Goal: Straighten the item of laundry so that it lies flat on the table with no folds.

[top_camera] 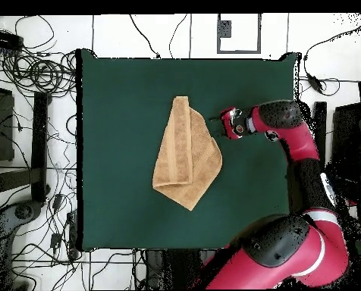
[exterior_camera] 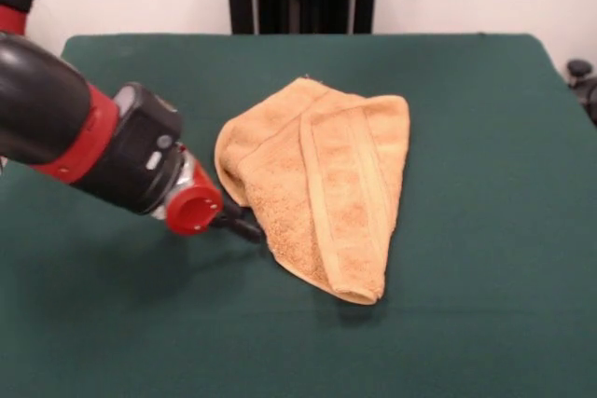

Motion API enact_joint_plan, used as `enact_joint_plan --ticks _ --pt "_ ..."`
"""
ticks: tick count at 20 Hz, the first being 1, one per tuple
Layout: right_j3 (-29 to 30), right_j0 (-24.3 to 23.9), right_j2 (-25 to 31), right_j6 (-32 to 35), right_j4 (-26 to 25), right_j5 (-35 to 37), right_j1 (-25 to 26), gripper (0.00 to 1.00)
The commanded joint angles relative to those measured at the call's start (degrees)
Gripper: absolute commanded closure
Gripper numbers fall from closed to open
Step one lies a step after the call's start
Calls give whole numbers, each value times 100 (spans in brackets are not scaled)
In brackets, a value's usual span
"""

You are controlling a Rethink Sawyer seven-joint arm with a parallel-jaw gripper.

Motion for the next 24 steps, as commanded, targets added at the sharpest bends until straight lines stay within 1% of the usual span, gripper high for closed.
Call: enact_joint_plan --ticks 1,6,10,11,17,24 --pt "988 294 301 724 384 341 65 0" --pt "990 296 408 589 564 378 243 0" --pt "466 422 467 530 651 575 586 0" --pt "465 429 479 498 674 537 614 0" --pt "388 468 462 465 745 577 686 0" --pt "460 477 436 499 786 597 649 0"
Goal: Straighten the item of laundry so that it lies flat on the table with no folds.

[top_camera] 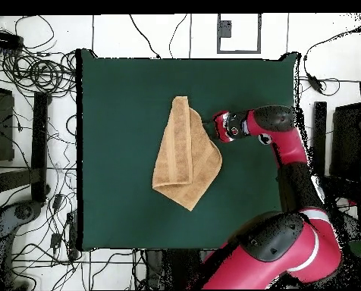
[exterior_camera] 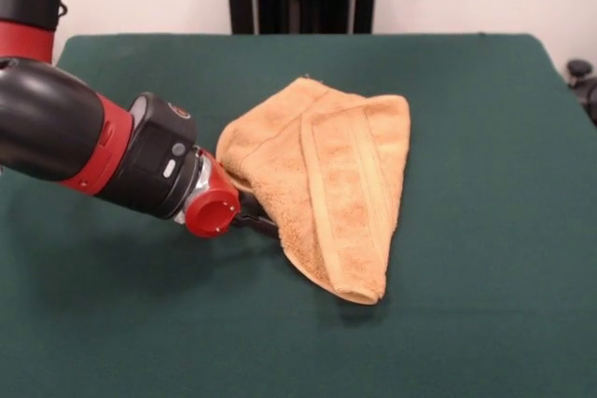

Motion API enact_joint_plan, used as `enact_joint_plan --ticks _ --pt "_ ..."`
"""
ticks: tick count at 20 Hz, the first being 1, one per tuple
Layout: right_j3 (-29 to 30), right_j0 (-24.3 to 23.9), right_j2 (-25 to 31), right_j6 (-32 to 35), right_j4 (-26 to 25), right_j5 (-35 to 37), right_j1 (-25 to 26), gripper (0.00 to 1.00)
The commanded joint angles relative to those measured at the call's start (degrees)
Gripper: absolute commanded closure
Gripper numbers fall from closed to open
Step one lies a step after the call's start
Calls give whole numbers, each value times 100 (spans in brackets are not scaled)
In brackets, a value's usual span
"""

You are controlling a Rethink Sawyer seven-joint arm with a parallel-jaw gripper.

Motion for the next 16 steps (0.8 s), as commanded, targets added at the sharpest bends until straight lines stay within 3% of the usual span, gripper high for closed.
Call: enact_joint_plan --ticks 1,10,16 --pt "363 476 436 498 237 439 422 0" --pt "-137 545 281 333 53 687 706 0" --pt "-50 520 370 895 407 1166 673 0"
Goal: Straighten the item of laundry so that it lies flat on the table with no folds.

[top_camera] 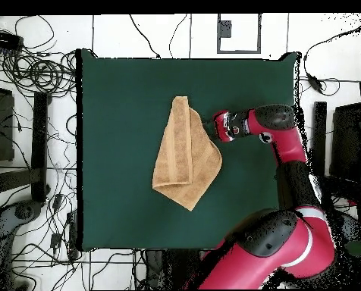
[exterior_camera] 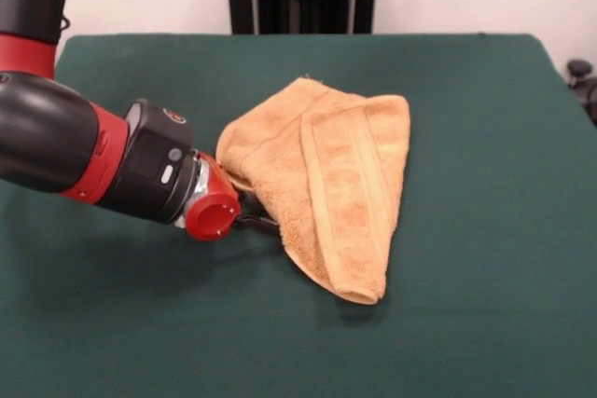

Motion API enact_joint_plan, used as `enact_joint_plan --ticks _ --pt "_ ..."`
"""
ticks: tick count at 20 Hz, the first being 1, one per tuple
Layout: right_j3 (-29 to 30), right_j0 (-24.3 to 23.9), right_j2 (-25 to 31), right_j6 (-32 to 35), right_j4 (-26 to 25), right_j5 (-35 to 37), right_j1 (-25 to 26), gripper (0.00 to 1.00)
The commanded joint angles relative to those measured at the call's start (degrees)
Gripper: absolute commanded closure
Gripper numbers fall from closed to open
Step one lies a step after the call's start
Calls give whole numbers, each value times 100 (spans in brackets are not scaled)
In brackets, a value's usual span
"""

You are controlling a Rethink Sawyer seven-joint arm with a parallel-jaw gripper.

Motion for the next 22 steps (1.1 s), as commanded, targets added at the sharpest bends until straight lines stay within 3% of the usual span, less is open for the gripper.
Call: enact_joint_plan --ticks 1,7,15,17,22 --pt "425 465 408 1087 443 788 386 0" --pt "782 473 457 1436 899 880 204 0" --pt "1505 521 409 1421 1360 621 -227 0" --pt "1543 546 359 1380 1387 599 -254 0" --pt "1220 685 -31 1041 897 310 -130 0"
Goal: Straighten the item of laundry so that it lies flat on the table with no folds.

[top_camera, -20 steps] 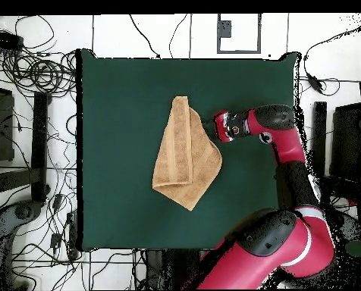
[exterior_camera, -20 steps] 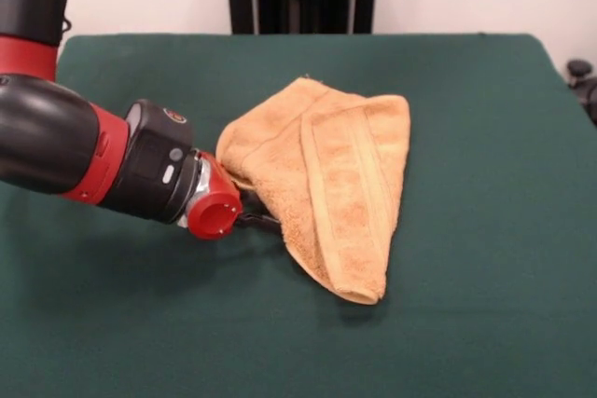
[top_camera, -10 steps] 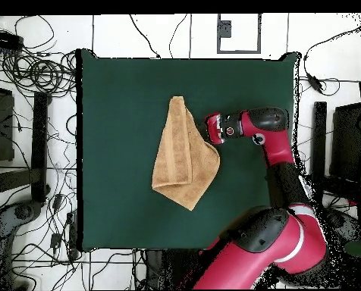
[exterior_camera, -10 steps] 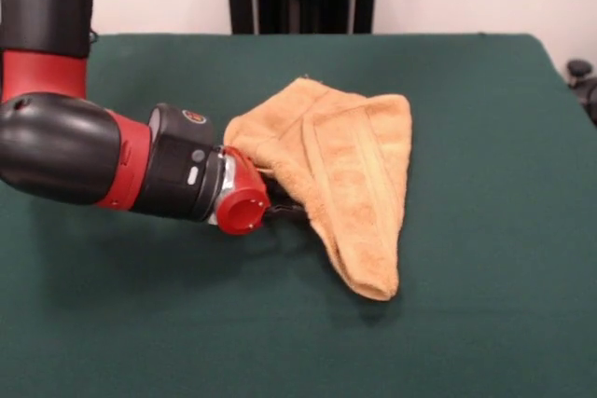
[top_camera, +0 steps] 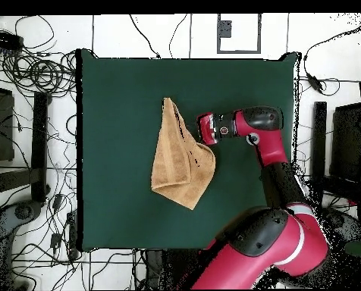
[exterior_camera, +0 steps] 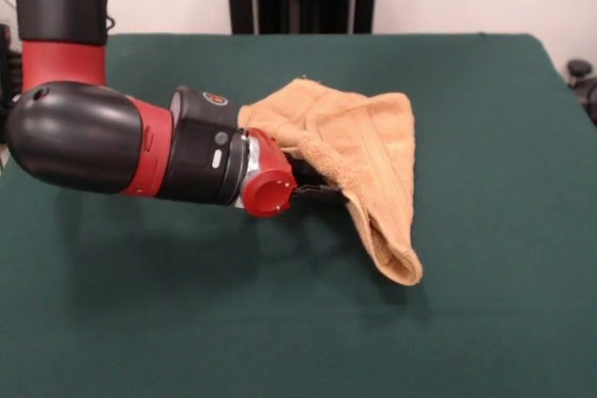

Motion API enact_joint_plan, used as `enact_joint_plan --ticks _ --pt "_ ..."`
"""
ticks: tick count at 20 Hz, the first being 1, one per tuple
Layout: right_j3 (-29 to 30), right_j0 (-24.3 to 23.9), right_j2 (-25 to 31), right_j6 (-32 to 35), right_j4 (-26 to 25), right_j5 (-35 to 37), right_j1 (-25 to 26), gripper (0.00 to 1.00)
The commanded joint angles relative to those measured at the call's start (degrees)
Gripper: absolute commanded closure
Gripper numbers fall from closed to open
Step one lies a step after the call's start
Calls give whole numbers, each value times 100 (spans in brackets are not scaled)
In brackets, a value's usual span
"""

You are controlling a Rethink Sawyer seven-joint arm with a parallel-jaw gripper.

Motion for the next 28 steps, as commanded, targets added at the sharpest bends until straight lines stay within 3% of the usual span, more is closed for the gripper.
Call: enact_joint_plan --ticks 1,10,22,28 --pt "553 484 -101 1016 -117 -240 -84 0" --pt "950 501 -230 1103 86 -427 -247 0" --pt "679 857 -909 1862 -44 -92 -433 0" --pt "521 950 -999 1911 65 -65 -347 0"
